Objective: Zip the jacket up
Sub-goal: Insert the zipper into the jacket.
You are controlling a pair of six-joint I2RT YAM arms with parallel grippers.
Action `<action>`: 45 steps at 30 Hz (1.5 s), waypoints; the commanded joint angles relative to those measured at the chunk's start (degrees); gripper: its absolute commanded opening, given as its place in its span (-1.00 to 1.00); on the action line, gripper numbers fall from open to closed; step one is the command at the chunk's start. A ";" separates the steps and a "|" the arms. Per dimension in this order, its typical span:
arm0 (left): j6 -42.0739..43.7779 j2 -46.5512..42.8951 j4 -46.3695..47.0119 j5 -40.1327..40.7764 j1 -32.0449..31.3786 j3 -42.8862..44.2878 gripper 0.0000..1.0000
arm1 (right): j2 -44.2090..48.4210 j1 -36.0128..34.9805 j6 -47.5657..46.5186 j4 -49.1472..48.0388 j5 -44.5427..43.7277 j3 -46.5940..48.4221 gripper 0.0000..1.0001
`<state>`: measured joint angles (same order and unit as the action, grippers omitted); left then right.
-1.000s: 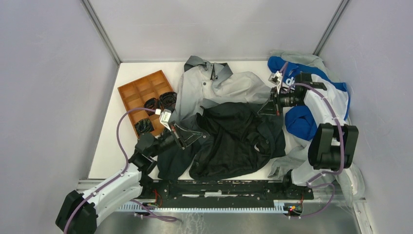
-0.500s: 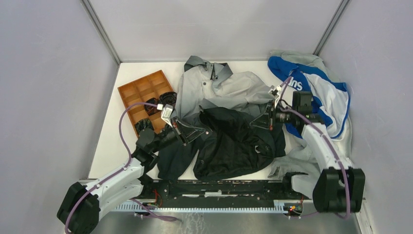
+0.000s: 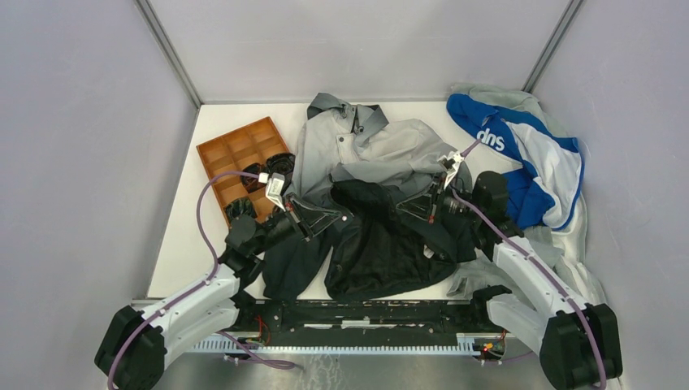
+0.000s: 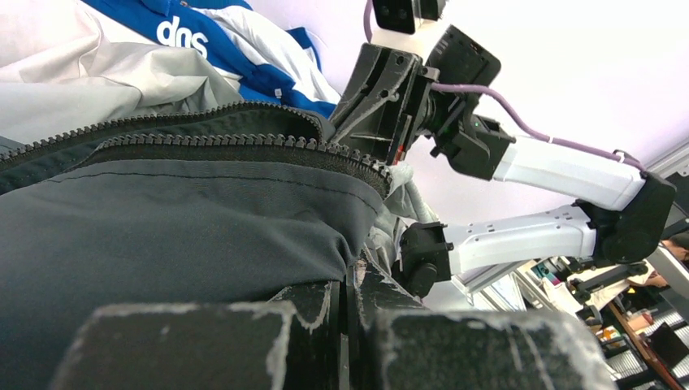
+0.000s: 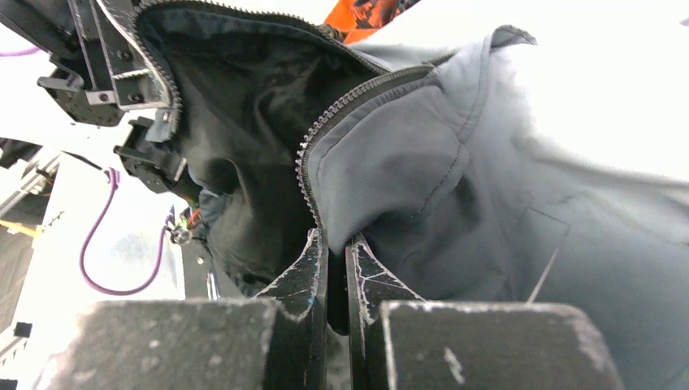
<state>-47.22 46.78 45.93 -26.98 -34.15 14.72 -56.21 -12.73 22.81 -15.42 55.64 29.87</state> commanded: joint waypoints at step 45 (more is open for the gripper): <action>-2.74 -1.12 7.09 7.48 -0.14 0.48 -0.96 | 3.98 -6.95 23.20 -23.41 -12.25 -10.07 -1.00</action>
<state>-48.60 45.47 47.99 -20.93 -34.15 14.70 -52.93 -19.14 44.34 -33.98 43.86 20.21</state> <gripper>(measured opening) 0.042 0.091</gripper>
